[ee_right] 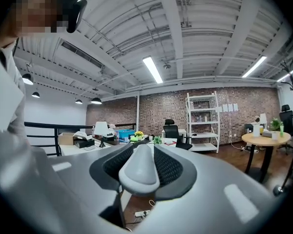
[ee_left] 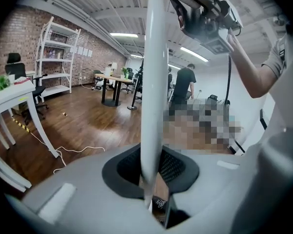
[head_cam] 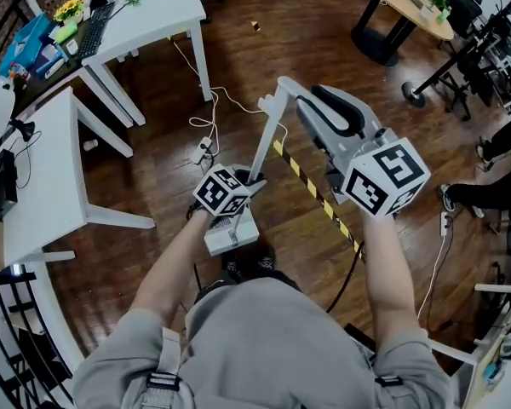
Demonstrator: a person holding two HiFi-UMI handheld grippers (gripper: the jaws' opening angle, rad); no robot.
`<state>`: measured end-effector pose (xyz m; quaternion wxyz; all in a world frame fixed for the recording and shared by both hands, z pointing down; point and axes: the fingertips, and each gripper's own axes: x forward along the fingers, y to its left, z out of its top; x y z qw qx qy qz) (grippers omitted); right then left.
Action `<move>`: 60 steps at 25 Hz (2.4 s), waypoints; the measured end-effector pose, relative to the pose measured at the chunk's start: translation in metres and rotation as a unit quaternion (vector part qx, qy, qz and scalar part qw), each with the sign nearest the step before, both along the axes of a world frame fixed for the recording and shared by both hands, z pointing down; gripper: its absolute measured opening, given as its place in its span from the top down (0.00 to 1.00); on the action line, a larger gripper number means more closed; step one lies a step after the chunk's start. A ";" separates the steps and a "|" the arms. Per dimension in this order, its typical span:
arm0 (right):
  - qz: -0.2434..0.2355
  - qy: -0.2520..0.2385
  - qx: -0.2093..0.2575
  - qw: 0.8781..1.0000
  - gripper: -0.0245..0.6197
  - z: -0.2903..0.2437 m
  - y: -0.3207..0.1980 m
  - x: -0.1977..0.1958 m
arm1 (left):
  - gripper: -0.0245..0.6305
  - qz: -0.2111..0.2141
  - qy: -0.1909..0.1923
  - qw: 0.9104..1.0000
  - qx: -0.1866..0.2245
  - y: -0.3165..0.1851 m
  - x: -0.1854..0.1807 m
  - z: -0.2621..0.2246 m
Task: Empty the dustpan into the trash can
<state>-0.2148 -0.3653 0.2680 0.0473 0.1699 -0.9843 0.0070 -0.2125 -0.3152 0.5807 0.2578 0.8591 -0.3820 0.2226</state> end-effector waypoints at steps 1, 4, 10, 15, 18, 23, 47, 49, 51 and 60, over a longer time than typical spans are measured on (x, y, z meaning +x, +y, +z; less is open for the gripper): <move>0.001 -0.001 -0.003 1.000 0.76 0.001 -0.007 -0.002 | 0.88 -0.004 0.000 1.000 -0.001 -0.004 -0.001 0.000; 0.009 -0.002 -0.014 1.000 0.76 0.007 -0.029 -0.009 | 0.88 -0.014 0.002 1.000 -0.005 -0.017 -0.007 0.004; 0.028 -0.002 -0.032 0.999 0.76 0.020 -0.078 -0.028 | 0.89 -0.048 0.019 0.999 -0.007 -0.049 -0.023 0.010; 0.042 0.005 -0.047 0.998 0.76 0.030 -0.111 -0.040 | 0.90 -0.073 0.034 0.997 -0.012 -0.070 -0.031 0.015; 0.050 0.005 -0.054 0.997 0.76 0.036 -0.126 -0.045 | 0.90 -0.079 0.038 0.996 -0.018 -0.079 -0.034 0.019; 0.055 0.007 -0.060 0.997 0.76 0.041 -0.141 -0.047 | 0.90 -0.083 0.042 0.995 -0.021 -0.090 -0.037 0.021; 0.082 0.010 -0.065 0.994 0.77 0.043 -0.144 -0.039 | 0.90 -0.060 0.038 0.997 -0.031 -0.077 -0.030 0.017; 0.092 0.007 -0.060 0.994 0.77 0.041 -0.145 -0.036 | 0.91 -0.058 0.035 0.997 -0.026 -0.079 -0.028 0.013; 0.097 0.005 -0.057 0.994 0.77 0.038 -0.146 -0.032 | 0.91 -0.054 0.036 0.998 -0.022 -0.079 -0.026 0.011; 0.152 0.000 -0.064 0.986 0.77 0.044 -0.161 0.005 | 0.92 -0.020 0.030 0.999 -0.024 -0.085 -0.010 0.011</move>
